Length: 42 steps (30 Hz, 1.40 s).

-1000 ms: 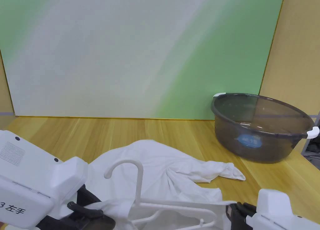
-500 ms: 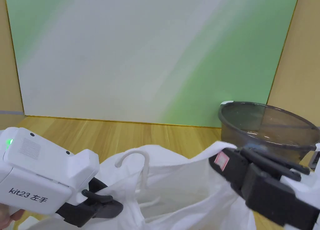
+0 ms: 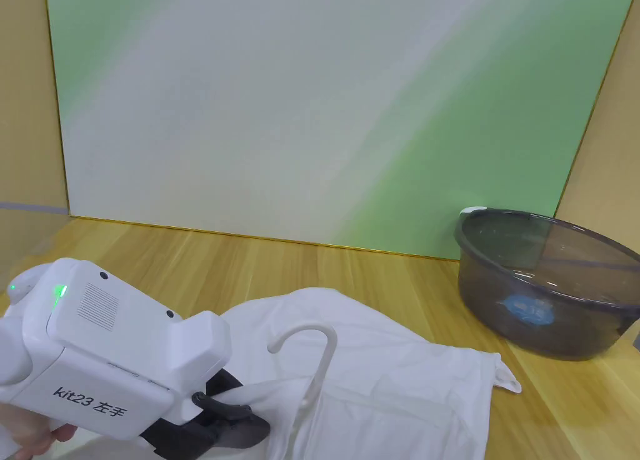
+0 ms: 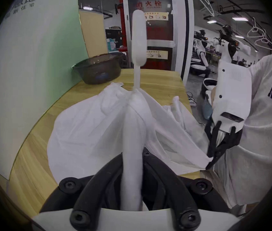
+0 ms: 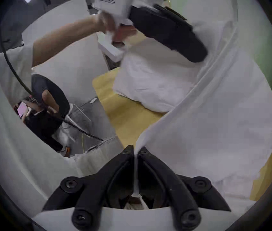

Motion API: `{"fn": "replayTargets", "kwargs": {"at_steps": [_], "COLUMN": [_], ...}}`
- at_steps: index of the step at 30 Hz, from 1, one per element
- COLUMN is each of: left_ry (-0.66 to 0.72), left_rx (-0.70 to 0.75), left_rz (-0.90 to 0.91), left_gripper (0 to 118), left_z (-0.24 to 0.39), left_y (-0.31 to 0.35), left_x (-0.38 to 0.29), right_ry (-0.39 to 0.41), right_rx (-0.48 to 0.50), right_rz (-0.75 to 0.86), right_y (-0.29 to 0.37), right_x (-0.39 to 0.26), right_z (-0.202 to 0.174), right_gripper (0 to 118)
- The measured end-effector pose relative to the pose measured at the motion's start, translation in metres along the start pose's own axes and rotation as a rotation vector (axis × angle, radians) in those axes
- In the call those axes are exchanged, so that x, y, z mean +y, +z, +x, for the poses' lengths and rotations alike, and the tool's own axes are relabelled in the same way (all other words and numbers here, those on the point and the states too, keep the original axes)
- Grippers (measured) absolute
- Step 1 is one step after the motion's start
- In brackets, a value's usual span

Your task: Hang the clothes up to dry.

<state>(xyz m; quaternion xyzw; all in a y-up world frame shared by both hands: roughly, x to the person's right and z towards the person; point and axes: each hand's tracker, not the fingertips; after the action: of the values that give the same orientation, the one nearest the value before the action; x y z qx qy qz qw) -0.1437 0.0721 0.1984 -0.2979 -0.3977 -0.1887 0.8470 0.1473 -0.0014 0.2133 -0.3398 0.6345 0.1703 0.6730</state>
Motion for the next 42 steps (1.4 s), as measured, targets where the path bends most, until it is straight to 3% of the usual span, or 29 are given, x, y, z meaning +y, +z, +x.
{"fn": "replayTargets", "kwargs": {"at_steps": [1,2,4,5,7,9,11,15,18,24,26,27,28,29,30,31,32,35,36,38,40,41,42], "left_ry": [0.011,0.010,-0.009,-0.001,0.006,-0.033,-0.017,0.000,-0.016,0.008,0.012,0.011,-0.027,0.012,0.032,0.004,-0.006,0.010,-0.028,-0.062,-0.063,-0.044,-0.032], "left_rx": [-0.028,-0.013,-0.003,-0.019,-0.029,-0.008,-0.044,-0.049,-0.036,-0.041,-0.045,-0.043,0.031,-0.086,-0.086,-0.062,-0.064,-0.063,-0.007,0.054,0.133,0.142,0.165], "left_rz": [-0.005,0.002,0.004,-0.001,-0.010,0.004,-0.001,0.010,0.014,0.025,0.021,0.006,-0.004,-0.007,-0.005,0.003,0.004,0.026,0.057,0.085,0.165,0.209,0.254], "left_gripper": [3,3,3,3,3,3,3,3,3,3,3,3,3,4,4,4,4,5,5,24,66,75,75], "left_z": [0.000,-0.004,-0.005,-0.006,-0.006,0.001,0.002,-0.001,-0.001,-0.006,-0.006,-0.006,-0.007,-0.008,-0.011,-0.009,-0.010,-0.013,-0.011,-0.010,-0.014,-0.016,-0.018], "left_y": [0.000,0.002,0.005,0.005,0.007,0.008,0.009,0.011,0.013,0.012,0.010,0.009,0.010,0.011,0.011,0.011,0.011,0.010,0.011,0.015,0.028,0.037,0.045], "left_x": [0.000,-0.002,-0.003,-0.003,-0.006,-0.009,-0.009,-0.009,-0.009,-0.013,-0.015,-0.013,-0.014,-0.014,-0.014,-0.015,-0.014,-0.012,-0.012,-0.007,-0.002,-0.001,0.001], "right_ry": [0.037,0.064,0.089,0.111,0.218,0.291,0.349,0.498,0.468,0.449,0.441,0.400,0.337,0.340,0.357,0.393,0.364,0.363,0.325,0.282,0.239,0.209,0.208], "right_rx": [-0.001,-0.006,0.023,0.042,0.054,-0.034,-0.056,0.056,0.084,0.176,0.242,0.278,0.336,0.325,0.348,0.292,0.322,0.267,0.271,0.245,0.216,0.238,0.183], "right_rz": [0.034,0.065,0.118,0.146,0.195,0.264,0.271,0.030,-0.082,-0.122,-0.121,-0.151,-0.177,-0.178,-0.189,-0.158,-0.174,-0.132,-0.133,-0.060,0.005,-0.004,0.078], "right_y": [0.006,0.013,0.043,0.057,0.097,0.118,0.118,0.078,0.042,-0.009,-0.014,-0.017,-0.018,-0.017,-0.016,-0.013,-0.012,-0.004,-0.002,0.006,0.017,0.020,0.028], "right_x": [0.003,0.004,0.010,0.014,0.031,0.051,0.073,0.103,0.114,0.124,0.124,0.126,0.125,0.124,0.123,0.125,0.127,0.125,0.125,0.121,0.111,0.108,0.103], "right_z": [0.001,0.002,0.010,0.017,0.034,0.055,0.075,0.111,0.127,0.148,0.149,0.150,0.153,0.151,0.150,0.144,0.147,0.143,0.146,0.149,0.148,0.151,0.151], "right_gripper": [5,14,61,70,71,78,85,85,85,84,68,51,23,14,13,11,11,10,10,7,6,6,6]}}
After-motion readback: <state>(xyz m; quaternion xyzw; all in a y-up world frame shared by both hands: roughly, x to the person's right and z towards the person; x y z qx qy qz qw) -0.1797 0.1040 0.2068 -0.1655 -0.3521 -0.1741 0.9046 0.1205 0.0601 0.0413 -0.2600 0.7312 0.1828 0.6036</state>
